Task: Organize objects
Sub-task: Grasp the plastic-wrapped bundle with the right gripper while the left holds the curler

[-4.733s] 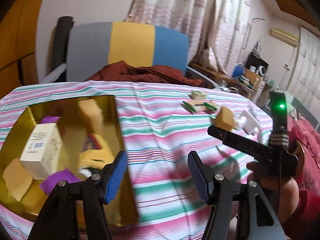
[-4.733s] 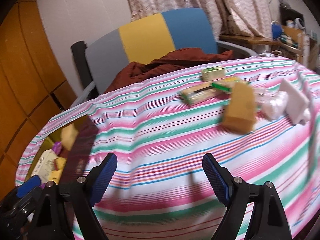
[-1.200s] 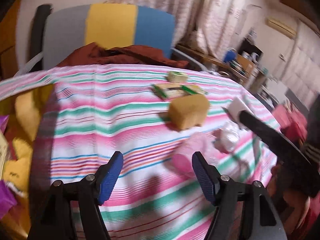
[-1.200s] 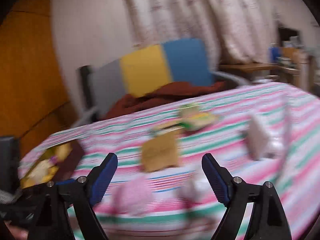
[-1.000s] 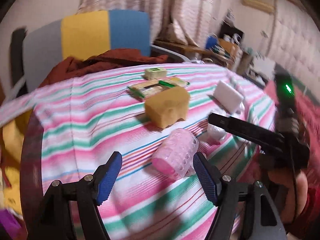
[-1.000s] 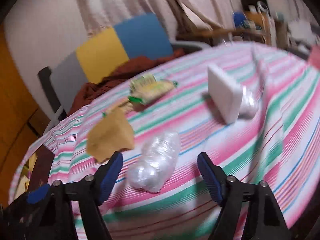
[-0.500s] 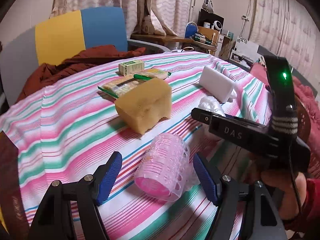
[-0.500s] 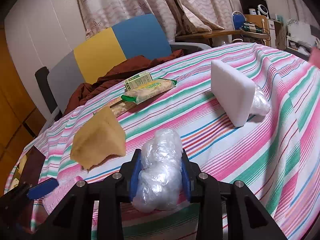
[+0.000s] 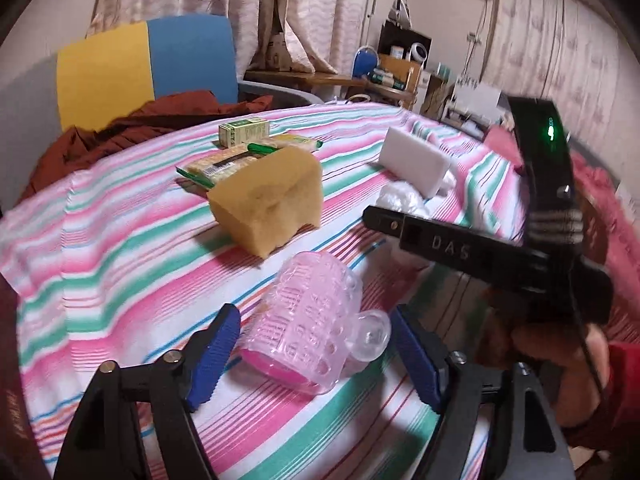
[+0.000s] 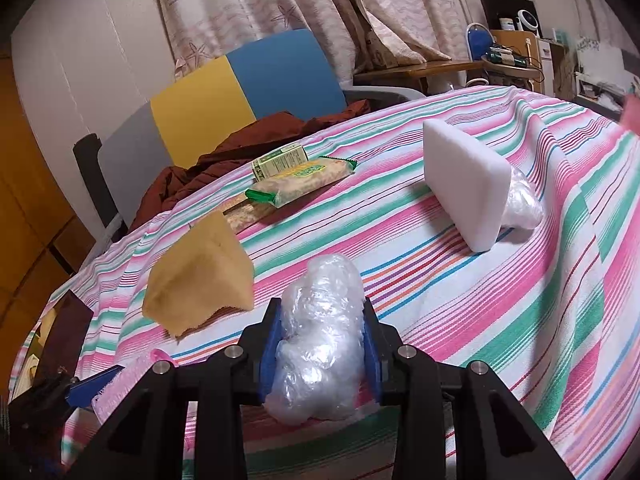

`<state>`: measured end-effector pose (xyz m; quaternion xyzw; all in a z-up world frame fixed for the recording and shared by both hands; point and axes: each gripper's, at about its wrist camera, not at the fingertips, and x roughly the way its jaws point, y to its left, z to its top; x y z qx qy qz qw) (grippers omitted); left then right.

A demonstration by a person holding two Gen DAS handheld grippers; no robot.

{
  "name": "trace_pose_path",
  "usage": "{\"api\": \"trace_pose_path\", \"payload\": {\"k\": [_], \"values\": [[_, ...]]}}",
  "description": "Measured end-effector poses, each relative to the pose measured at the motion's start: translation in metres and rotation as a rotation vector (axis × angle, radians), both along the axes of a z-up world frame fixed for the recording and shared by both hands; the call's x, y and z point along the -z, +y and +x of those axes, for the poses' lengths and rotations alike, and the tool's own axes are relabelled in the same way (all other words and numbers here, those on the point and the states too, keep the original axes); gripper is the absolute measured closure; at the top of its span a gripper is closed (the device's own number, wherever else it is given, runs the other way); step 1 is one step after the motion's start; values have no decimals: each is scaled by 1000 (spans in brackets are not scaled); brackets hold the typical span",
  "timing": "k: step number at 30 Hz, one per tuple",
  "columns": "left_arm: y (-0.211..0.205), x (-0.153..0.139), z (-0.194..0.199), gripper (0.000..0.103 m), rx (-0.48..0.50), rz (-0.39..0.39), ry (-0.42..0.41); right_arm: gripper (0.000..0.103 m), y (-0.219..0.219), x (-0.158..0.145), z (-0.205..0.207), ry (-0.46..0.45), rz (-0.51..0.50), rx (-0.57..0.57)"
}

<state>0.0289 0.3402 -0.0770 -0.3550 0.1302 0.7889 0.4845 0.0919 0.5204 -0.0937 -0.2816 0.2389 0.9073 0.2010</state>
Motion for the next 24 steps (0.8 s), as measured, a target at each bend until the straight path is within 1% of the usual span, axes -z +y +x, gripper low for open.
{"api": "trace_pose_path", "payload": {"k": [1, 5, 11, 13, 18, 21, 24], "values": [[0, 2, -1, 33, 3, -2, -11, 66, 0, 0, 0, 0, 1, 0], [-4, 4, -2, 34, -9, 24, -27, 66, 0, 0, 0, -1, 3, -1], [-15, 4, 9, 35, -55, 46, 14, 66, -2, 0, 0, -6, 14, -3], [-21, 3, 14, 35, -65, 50, 13, 66, -3, 0, 0, -7, 20, -5], [-47, -3, 18, 35, -115, 98, -36, 67, -10, -2, 0, -27, 56, -12], [-65, -13, 22, 35, -134, 127, -32, 67, -16, -3, -1, -52, 83, -18], [-82, -22, 26, 35, -153, 157, -32, 67, -21, -4, 0, -68, 84, -29]]}}
